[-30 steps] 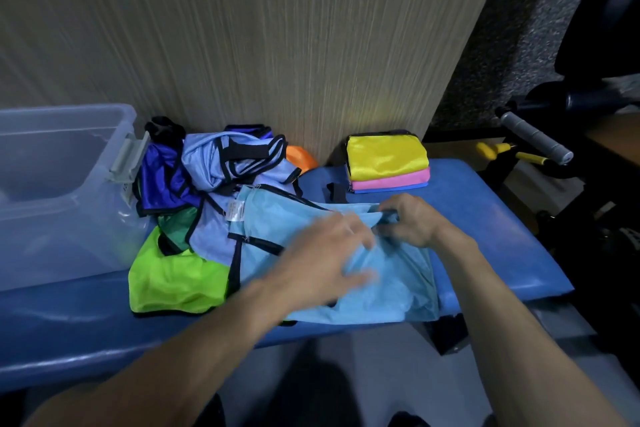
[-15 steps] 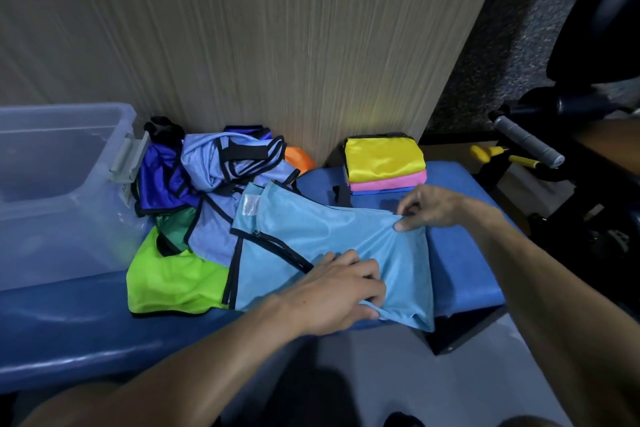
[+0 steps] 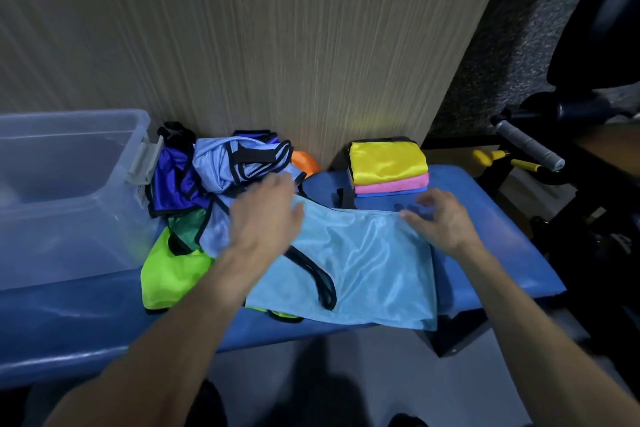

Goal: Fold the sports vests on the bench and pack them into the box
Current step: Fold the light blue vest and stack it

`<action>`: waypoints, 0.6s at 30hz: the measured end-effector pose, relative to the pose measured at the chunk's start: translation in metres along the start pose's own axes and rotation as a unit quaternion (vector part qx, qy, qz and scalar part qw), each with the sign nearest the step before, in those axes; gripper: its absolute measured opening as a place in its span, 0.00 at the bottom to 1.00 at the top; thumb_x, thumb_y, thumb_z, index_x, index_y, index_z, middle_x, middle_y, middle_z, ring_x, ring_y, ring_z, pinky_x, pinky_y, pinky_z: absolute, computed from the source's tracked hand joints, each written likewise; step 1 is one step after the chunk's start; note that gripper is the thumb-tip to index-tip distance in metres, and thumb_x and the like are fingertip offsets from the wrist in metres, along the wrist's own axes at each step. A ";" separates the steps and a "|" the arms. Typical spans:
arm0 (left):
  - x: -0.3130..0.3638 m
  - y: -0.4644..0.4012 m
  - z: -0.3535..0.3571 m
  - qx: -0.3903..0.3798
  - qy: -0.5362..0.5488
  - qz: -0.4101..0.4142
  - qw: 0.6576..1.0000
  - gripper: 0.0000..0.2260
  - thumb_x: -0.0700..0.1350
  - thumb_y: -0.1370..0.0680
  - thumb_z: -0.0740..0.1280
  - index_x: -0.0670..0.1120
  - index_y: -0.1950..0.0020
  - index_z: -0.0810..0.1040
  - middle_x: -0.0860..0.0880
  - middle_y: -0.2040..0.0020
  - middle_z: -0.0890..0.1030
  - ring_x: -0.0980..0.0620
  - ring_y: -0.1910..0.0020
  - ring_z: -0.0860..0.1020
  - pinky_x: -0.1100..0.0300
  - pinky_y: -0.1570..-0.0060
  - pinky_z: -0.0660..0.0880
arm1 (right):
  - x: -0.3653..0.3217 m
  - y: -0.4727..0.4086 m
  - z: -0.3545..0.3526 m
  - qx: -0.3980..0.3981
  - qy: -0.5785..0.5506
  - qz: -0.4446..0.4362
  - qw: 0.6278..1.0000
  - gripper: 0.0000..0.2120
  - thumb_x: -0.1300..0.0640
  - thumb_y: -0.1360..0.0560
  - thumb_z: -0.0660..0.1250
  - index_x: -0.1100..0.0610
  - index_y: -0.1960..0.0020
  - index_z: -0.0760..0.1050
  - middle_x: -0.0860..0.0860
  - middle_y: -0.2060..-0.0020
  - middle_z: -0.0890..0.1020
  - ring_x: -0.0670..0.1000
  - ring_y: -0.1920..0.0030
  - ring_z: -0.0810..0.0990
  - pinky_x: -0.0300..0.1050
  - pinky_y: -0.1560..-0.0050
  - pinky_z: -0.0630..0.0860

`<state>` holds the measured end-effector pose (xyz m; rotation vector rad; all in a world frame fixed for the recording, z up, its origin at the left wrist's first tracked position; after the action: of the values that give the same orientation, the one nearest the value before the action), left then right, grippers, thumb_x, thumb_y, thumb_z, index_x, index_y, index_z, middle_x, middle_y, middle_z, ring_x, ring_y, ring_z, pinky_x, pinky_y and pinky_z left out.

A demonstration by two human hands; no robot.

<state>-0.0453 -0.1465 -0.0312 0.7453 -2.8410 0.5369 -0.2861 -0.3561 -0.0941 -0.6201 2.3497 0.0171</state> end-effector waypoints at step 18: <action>-0.019 0.000 -0.001 0.065 -0.036 0.004 0.997 0.17 0.45 0.21 0.68 0.46 0.33 0.72 0.42 0.40 0.74 0.37 0.41 0.73 0.42 0.46 0.73 | 0.009 0.044 0.021 -0.086 -0.059 0.228 0.968 0.26 0.38 0.27 0.72 0.63 0.55 0.77 0.54 0.60 0.81 0.55 0.57 0.83 0.47 0.64 0.79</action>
<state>-0.0289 -0.1381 -0.0350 0.7900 -2.8987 0.7160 -0.2975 -0.3175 -0.1221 -0.1398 2.3382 0.4569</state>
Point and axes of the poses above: each hand's wrist, its own y-axis away from the middle knuckle, its own z-axis out of the palm, x = y × z, the point moved 6 cm from there along -y, towards the middle knuckle
